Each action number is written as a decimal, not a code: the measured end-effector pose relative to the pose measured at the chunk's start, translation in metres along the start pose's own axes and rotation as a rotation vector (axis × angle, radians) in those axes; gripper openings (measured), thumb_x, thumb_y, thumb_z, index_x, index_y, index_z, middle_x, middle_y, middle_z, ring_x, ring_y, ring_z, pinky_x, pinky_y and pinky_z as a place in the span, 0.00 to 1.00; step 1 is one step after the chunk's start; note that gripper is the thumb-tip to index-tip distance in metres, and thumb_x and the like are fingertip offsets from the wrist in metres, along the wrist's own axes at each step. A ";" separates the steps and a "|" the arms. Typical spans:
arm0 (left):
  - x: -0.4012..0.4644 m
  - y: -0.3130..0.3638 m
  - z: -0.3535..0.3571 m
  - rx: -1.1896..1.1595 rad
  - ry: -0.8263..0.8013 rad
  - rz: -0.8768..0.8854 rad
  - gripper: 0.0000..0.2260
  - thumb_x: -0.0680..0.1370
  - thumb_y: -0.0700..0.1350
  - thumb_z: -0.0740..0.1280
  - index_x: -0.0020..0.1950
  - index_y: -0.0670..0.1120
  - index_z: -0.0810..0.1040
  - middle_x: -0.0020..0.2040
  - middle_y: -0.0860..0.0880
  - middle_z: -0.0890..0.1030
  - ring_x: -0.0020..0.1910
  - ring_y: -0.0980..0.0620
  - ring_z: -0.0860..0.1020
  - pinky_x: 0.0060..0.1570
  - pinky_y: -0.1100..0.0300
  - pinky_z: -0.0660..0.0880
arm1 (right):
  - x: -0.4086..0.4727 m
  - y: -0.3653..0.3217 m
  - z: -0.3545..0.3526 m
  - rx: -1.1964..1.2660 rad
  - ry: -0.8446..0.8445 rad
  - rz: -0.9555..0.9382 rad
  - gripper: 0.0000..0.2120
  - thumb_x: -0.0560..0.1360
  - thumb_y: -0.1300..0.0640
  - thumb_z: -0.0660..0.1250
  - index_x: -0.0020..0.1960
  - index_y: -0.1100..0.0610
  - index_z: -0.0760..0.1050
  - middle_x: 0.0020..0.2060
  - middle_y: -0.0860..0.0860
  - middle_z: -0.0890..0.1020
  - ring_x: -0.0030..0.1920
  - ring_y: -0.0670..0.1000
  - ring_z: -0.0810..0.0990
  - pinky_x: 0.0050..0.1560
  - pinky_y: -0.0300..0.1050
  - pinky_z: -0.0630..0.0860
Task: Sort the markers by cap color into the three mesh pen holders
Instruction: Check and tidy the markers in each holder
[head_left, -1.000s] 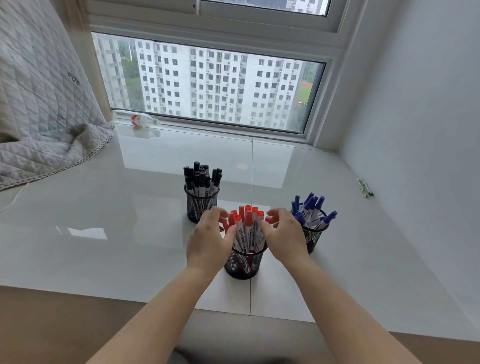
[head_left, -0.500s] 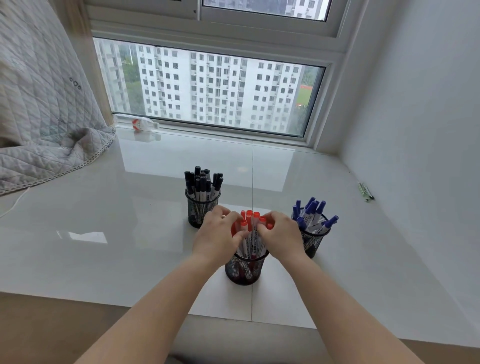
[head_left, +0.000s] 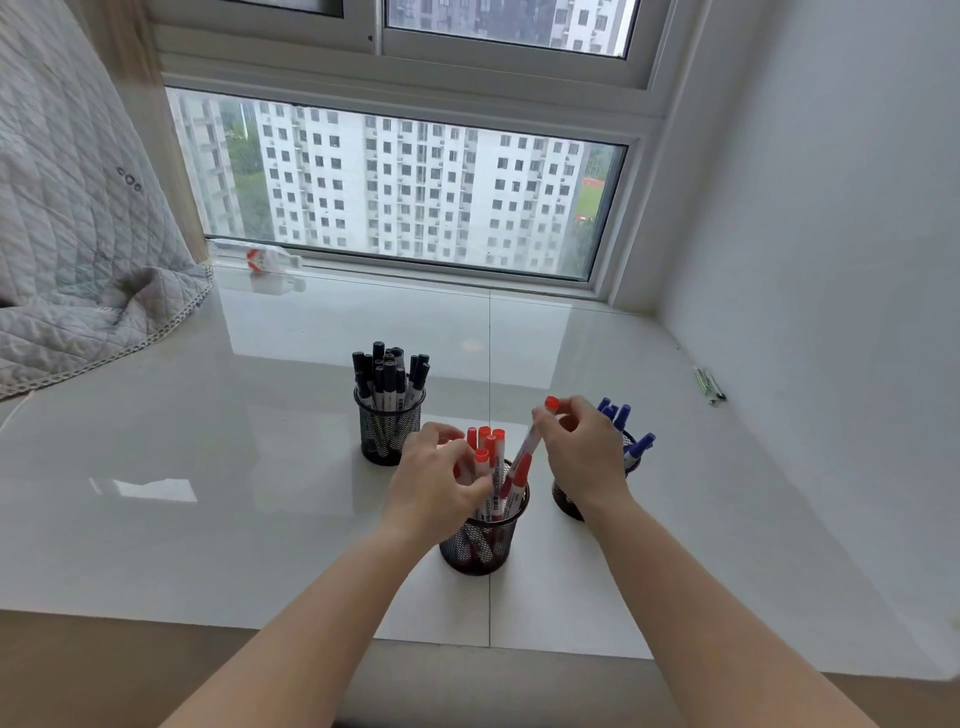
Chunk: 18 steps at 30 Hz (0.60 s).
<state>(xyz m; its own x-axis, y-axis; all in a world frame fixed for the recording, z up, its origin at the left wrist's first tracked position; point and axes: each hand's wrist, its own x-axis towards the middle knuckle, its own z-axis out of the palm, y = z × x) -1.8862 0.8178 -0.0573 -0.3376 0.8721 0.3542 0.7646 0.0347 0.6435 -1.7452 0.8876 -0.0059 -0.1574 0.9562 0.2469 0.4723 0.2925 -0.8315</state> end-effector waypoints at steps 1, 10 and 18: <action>-0.001 0.001 -0.002 -0.014 0.025 0.008 0.10 0.73 0.52 0.67 0.38 0.47 0.76 0.52 0.55 0.71 0.56 0.56 0.67 0.51 0.64 0.68 | 0.001 -0.001 -0.003 0.078 0.043 0.024 0.06 0.76 0.49 0.62 0.48 0.51 0.73 0.36 0.45 0.76 0.36 0.45 0.74 0.37 0.40 0.69; -0.008 0.008 -0.026 -0.357 0.285 -0.127 0.07 0.73 0.43 0.68 0.35 0.48 0.74 0.31 0.53 0.74 0.30 0.58 0.72 0.32 0.68 0.70 | -0.001 -0.003 -0.030 0.485 0.303 0.124 0.06 0.76 0.57 0.61 0.40 0.51 0.71 0.31 0.48 0.78 0.26 0.40 0.75 0.29 0.35 0.72; -0.020 0.001 -0.037 -0.999 0.336 -0.463 0.08 0.76 0.38 0.62 0.38 0.46 0.74 0.27 0.54 0.80 0.28 0.59 0.78 0.33 0.66 0.75 | -0.016 0.004 -0.024 1.105 -0.019 0.552 0.04 0.76 0.62 0.60 0.46 0.60 0.73 0.28 0.49 0.82 0.27 0.43 0.80 0.27 0.34 0.74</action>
<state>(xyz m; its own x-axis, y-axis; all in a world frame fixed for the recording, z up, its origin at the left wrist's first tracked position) -1.8992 0.7826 -0.0382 -0.7164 0.6976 0.0099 -0.1962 -0.2150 0.9567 -1.7203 0.8742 -0.0014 -0.1866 0.9446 -0.2700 -0.5049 -0.3280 -0.7985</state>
